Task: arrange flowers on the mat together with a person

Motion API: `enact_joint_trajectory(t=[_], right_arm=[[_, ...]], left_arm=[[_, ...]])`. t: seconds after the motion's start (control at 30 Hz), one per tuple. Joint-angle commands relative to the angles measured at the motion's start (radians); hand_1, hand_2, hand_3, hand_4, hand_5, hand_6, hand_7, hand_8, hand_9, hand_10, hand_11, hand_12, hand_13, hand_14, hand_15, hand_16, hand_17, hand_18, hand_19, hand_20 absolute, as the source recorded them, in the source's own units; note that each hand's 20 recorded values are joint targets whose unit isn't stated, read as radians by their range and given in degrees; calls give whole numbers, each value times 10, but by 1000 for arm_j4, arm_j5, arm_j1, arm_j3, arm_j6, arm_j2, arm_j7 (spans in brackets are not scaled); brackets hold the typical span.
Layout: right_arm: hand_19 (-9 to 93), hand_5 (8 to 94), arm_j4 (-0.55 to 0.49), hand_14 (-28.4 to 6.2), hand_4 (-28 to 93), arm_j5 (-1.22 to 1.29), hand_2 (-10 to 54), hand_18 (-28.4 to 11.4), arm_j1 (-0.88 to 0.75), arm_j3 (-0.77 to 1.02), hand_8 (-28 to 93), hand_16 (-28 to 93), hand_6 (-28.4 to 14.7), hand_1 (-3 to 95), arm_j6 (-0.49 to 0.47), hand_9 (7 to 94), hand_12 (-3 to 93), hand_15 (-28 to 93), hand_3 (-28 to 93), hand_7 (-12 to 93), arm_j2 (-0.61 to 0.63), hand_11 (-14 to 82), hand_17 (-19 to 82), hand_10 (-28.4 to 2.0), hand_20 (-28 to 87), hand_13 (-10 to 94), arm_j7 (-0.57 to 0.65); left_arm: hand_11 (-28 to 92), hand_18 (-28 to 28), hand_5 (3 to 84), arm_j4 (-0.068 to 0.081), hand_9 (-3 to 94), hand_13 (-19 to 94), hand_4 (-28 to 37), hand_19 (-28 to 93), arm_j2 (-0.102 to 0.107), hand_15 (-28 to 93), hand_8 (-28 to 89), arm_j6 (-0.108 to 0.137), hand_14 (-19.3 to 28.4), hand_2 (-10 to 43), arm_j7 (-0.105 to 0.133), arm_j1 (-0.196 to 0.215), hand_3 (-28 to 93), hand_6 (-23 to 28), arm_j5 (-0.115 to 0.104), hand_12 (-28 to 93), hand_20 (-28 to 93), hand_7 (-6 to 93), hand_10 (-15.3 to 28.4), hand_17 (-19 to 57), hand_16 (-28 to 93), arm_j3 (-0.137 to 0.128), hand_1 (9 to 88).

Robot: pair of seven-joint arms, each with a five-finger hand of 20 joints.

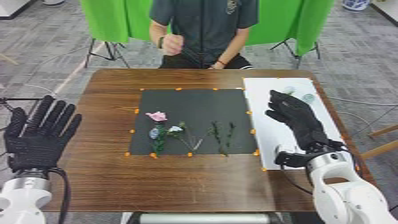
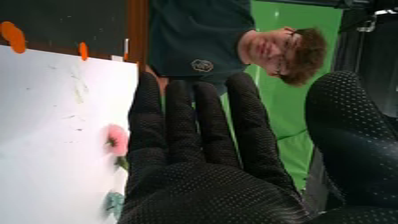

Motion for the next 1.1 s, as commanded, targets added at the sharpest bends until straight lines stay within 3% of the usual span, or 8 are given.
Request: enact_joint_trajectory(t=[0.03, 0.13, 0.4, 0.6, 0.77, 0.8, 0.9, 1.1], right_arm=[[285, 352, -10, -82, -255, -15, 79, -107, -34, 12, -123, 56, -25, 212, 6, 338, 93, 145, 830, 161, -6, 65, 193, -109, 116, 291, -21], [285, 350, -10, -82, -256, -24, 72, -107, -34, 21, -122, 56, -25, 216, 7, 334, 94, 142, 830, 162, -4, 64, 194, -110, 115, 289, -29], [293, 361, -26, -88, -258, -5, 66, -115, -65, 76, -124, 62, -26, 223, -38, 332, 96, 149, 828, 168, -11, 64, 189, -111, 118, 290, -16], [303, 376, -45, -94, -258, -16, 68, -120, -120, 149, -126, 65, -27, 228, -94, 334, 95, 155, 826, 170, -55, 66, 187, -113, 119, 298, -36], [305, 376, -18, -92, -257, -26, 65, -121, -41, 52, -127, 64, -26, 230, 13, 330, 95, 150, 827, 171, -5, 66, 186, -112, 115, 292, -12], [305, 376, -15, -92, -257, -13, 64, -121, -31, 48, -128, 65, -26, 230, 13, 330, 95, 150, 828, 171, -3, 66, 186, -112, 115, 292, -5], [306, 375, -2, -93, -258, -29, 63, -122, -1, 20, -128, 66, -26, 232, 31, 330, 95, 150, 827, 171, 8, 66, 185, -112, 114, 292, 3], [309, 367, 23, -95, -256, -149, 51, -125, 30, 3, -127, 67, -26, 234, 11, 321, 95, 147, 830, 171, 24, 64, 177, -112, 112, 274, -42]], left_arm=[[164, 125, 429, 6, 388, 307, -283, 281, -9, 225, -98, -2, 133, 152, -11, 6, 653, 71, -1, 72, 124, 102, 147, -33, -52, -17, 273], [163, 125, 429, 7, 388, 307, -283, 282, -10, 224, -98, -2, 133, 152, -11, 4, 653, 71, -1, 72, 124, 102, 147, -33, -53, -20, 274], [164, 124, 430, 13, 388, 306, -283, 281, -13, 224, -98, -6, 133, 153, -18, -3, 652, 72, 2, 72, 124, 102, 147, -33, -52, 6, 275], [166, 124, 429, 9, 388, 305, -283, 280, -16, 224, -97, -4, 133, 154, -16, 0, 648, 72, 8, 73, 124, 104, 147, -32, -52, 11, 278], [166, 124, 430, 16, 388, 306, -283, 281, -14, 224, -98, 2, 133, 154, -16, -13, 647, 72, 7, 73, 125, 105, 147, -33, -52, 32, 279], [166, 124, 431, 14, 389, 306, -283, 281, -15, 224, -98, 17, 133, 154, -18, -13, 647, 72, 6, 74, 124, 105, 147, -33, -52, 38, 279], [167, 124, 432, 18, 391, 309, -283, 281, -22, 227, -98, 12, 133, 156, -26, -14, 647, 73, -2, 74, 125, 106, 147, -33, -51, 49, 279], [168, 124, 433, 22, 391, 309, -283, 284, -18, 228, -99, 4, 133, 158, -24, -18, 649, 73, 6, 73, 126, 107, 148, -33, -53, 45, 277]])
